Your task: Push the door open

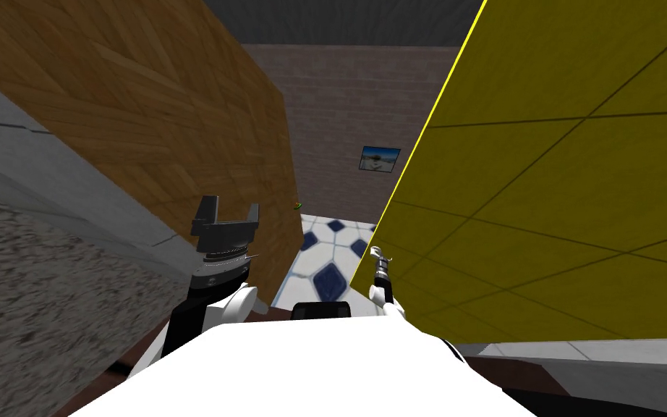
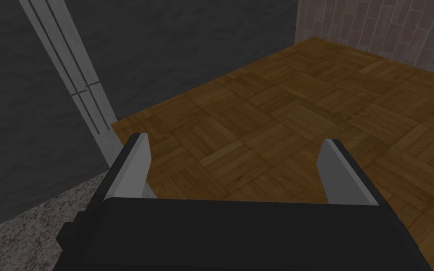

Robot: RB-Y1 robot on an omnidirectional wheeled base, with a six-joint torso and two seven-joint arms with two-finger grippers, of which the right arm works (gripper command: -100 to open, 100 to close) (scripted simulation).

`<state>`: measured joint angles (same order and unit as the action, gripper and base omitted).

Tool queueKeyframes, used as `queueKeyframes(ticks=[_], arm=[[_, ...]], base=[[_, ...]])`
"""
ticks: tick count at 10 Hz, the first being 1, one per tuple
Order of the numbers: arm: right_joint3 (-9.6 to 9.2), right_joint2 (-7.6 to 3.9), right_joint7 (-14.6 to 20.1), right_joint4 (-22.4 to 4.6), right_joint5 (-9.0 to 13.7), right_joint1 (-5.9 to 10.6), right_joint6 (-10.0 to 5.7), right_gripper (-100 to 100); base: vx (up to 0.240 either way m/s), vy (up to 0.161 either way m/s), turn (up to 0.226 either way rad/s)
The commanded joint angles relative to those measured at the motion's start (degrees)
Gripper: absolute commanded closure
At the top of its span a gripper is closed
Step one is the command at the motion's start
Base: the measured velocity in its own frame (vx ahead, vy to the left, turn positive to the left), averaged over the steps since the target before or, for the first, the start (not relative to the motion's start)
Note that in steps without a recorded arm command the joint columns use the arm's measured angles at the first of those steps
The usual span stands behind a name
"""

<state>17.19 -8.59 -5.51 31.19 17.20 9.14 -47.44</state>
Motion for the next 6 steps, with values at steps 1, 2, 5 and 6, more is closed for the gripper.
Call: queueKeyframes(ticks=[1,2,5,6], arm=[[0.78,-0.34,-0.28,1.85,0.39,-1.23,0.31,100],[1.59,-0.52,-0.56,1.72,0.89,-1.30,0.28,100],[3.00,-0.85,-1.04,1.50,1.76,-1.42,0.22,100],[3.00,-0.85,-1.04,1.50,1.76,-1.42,0.22,100]], base=[[0.142,0.015,-0.030],[0.164,0.017,-0.035],[0.188,0.031,-0.056],[0.130,0.018,-0.047]])
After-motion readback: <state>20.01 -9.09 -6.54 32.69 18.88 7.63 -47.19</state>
